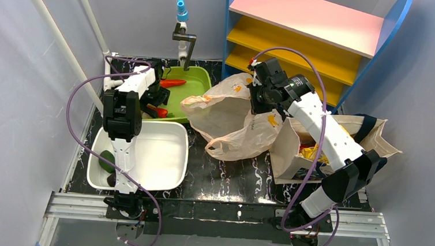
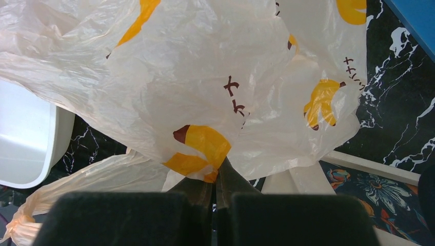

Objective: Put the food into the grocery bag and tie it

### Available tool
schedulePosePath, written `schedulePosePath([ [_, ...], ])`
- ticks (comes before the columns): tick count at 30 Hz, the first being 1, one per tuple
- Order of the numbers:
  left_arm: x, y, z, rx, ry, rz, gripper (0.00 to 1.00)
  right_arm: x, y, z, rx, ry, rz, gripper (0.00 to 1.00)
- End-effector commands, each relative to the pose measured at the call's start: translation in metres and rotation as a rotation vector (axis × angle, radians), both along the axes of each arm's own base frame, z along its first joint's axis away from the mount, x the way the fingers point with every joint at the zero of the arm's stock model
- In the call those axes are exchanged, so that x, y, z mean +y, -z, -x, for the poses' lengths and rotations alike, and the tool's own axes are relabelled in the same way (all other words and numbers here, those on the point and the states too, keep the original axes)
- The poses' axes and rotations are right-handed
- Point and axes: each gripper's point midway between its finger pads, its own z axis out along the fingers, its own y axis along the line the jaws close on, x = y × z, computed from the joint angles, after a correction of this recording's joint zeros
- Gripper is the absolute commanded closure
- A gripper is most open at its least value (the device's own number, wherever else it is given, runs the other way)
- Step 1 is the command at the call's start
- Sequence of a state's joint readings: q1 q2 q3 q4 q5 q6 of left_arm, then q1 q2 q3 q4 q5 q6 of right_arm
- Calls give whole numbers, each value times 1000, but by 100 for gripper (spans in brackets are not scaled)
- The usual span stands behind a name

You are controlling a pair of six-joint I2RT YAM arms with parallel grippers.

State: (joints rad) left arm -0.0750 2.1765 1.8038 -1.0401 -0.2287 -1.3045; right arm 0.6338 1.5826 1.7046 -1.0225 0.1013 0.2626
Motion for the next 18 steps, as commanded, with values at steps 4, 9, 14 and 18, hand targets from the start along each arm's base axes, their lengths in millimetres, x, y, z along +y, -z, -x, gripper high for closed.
schedulePosePath([
  [4, 9, 6, -3, 17, -19, -16, 30, -7, -7, -5, -15, 15, -2, 99],
  [9, 5, 12, -10, 10, -7, 16, 63, -10, -6, -8, -12, 25, 5, 99],
  [14, 1, 2, -18, -26, 21, 37, 84, -13, -7, -12, -15, 34, 8, 99],
  [18, -2, -9, -17, -46, 37, 60, 93, -12, -6, -15, -12, 38, 5, 99],
])
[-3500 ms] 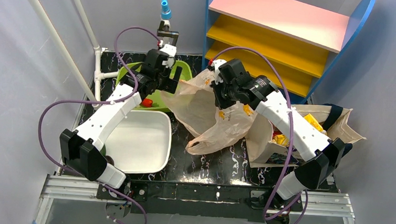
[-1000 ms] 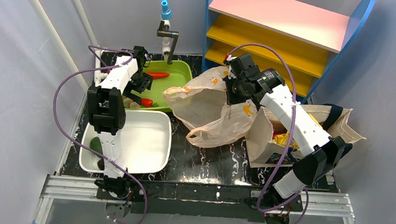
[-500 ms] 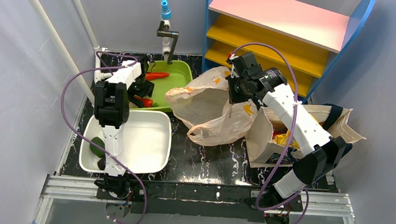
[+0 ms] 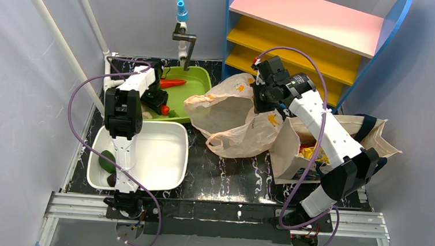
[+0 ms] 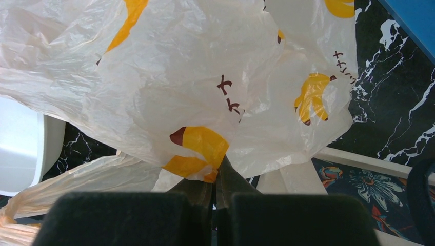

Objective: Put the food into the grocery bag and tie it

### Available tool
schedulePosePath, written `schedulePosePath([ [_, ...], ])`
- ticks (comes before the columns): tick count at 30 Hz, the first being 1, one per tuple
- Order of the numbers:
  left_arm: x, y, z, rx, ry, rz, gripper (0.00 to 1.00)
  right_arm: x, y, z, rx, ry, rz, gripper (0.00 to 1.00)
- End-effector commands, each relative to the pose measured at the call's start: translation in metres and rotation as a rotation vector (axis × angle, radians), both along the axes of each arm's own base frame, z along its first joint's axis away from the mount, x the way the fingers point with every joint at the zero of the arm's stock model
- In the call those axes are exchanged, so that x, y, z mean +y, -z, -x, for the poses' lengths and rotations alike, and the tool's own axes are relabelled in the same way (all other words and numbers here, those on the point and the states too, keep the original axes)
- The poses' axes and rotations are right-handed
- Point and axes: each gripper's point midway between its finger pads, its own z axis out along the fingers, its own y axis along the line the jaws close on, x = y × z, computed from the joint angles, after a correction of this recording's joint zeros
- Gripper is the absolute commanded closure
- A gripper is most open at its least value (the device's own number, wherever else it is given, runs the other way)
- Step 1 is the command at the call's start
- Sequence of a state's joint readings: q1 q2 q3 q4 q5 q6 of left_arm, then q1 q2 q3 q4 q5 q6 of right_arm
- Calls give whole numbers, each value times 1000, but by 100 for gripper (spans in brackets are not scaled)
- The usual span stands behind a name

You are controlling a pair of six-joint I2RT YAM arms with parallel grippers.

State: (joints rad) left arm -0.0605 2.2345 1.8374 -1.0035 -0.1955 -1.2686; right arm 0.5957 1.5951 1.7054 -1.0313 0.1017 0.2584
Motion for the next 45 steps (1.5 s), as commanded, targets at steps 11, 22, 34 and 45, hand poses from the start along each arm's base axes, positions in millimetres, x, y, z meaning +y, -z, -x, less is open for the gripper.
schedulePosePath([
  [11, -15, -63, 1, -122, 91, 101, 100, -1, -10, -5, -8, 18, -42, 99],
  [22, -45, -134, 13, -366, 371, 250, 100, 4, -16, -2, -4, 16, -88, 99],
  [34, -67, -212, 68, -654, 653, 290, 100, 8, -21, -3, -5, 25, -124, 99],
  [45, -146, -290, 160, -935, 1354, 349, 100, 12, -27, -6, -10, 34, -147, 99],
])
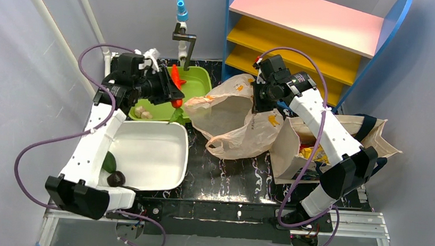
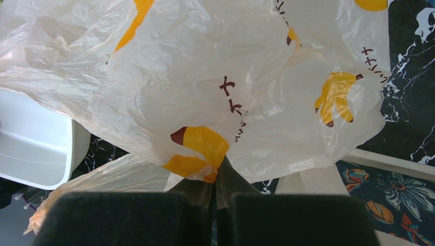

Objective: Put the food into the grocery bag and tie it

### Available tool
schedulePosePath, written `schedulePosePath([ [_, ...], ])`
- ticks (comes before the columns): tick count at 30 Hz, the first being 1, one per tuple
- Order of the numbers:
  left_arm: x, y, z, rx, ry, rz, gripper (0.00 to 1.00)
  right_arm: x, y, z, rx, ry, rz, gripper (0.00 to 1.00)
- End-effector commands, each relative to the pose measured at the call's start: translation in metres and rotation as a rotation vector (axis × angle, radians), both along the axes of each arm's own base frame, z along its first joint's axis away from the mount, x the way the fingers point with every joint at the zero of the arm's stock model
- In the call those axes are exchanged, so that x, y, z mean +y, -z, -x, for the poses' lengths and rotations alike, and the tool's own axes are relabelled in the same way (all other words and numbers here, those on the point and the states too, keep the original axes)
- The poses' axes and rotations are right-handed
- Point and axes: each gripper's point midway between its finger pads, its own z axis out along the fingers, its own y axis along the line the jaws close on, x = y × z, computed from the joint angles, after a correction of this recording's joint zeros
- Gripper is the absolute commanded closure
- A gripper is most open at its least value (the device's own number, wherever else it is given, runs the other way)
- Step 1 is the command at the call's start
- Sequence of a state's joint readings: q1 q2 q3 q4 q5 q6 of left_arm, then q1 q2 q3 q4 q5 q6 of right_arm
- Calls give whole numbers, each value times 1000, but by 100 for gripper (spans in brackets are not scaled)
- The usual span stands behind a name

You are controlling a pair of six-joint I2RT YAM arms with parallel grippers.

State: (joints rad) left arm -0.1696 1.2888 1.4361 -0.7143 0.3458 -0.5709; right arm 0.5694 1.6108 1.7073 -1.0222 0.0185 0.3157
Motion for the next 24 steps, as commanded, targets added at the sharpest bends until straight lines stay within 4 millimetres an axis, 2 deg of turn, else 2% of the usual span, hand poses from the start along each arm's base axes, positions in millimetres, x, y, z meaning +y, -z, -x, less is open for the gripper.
schedulePosePath([
  [1, -51, -37, 61, -172, 426, 41, 100, 4, -30, -6, -71, 11, -66, 99],
  [8, -95, -54, 120, -168, 748, 136, 100, 4, -33, -6, -70, 17, -70, 99],
  [11, -113, -40, 135, -86, 851, 133, 100, 3, -34, -4, -72, 19, -73, 99],
  [13, -121, -25, 135, -28, 879, 96, 100, 2, -35, -2, -72, 20, -73, 99],
  [14, -123, -17, 129, -8, 862, 45, 100, 2, -35, -2, -70, 21, -73, 99],
  [19, -142, -5, 106, 5, 888, -50, 100, 0, -35, 3, -64, 28, -76, 99],
  [24, -147, 25, 91, 91, 889, -107, 100, -1, -40, 4, -73, 32, -85, 99],
])
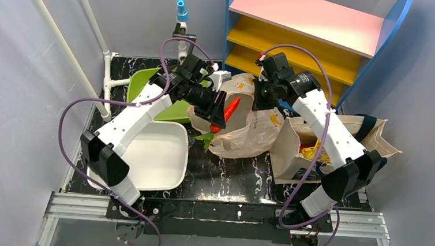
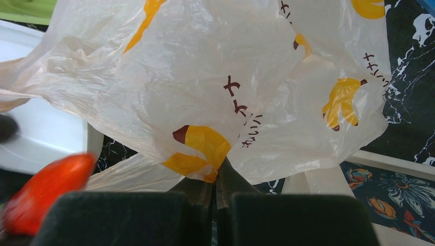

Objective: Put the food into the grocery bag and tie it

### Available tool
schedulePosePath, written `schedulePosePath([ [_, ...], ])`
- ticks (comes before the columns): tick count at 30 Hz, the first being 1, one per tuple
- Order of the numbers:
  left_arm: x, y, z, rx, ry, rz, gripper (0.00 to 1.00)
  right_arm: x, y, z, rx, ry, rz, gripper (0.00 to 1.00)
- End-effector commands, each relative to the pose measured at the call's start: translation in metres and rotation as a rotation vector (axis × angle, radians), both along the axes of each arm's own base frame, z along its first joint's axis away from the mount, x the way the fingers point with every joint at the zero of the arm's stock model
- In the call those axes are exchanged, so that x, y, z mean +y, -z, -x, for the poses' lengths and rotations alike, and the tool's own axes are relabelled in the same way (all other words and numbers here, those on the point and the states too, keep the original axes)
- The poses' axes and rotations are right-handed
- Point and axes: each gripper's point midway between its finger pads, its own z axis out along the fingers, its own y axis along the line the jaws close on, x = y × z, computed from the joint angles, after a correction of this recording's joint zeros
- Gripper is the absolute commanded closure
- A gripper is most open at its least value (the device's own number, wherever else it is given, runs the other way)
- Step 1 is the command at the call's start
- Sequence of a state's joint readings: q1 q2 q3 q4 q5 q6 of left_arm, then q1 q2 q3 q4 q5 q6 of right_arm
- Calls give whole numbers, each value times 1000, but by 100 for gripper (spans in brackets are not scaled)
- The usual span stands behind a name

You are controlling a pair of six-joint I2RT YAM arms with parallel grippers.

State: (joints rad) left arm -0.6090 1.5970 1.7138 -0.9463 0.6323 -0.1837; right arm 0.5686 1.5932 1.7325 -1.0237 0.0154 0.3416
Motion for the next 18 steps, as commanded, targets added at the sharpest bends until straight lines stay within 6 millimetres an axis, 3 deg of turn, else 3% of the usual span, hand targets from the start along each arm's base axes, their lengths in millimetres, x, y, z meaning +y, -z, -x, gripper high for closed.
schedulePosePath([
  [1, 5, 11, -1, 22, 6, -66, 100, -1, -27, 7, -45, 2, -65, 99],
  [6, -1, 26, -7, 73, -13, -97, 100, 2, -29, 11, -52, -14, -90, 99],
  [10, -7, 24, -34, 57, -123, -131, 98, 2, -26, 16, -41, -24, -98, 99],
  [14, -39, 15, -49, 146, -167, -25, 97, 1, -21, 21, -24, -26, -102, 99],
  [18, -55, 21, -62, 212, -205, -3, 97, 2, -23, 23, -23, -30, -114, 99],
])
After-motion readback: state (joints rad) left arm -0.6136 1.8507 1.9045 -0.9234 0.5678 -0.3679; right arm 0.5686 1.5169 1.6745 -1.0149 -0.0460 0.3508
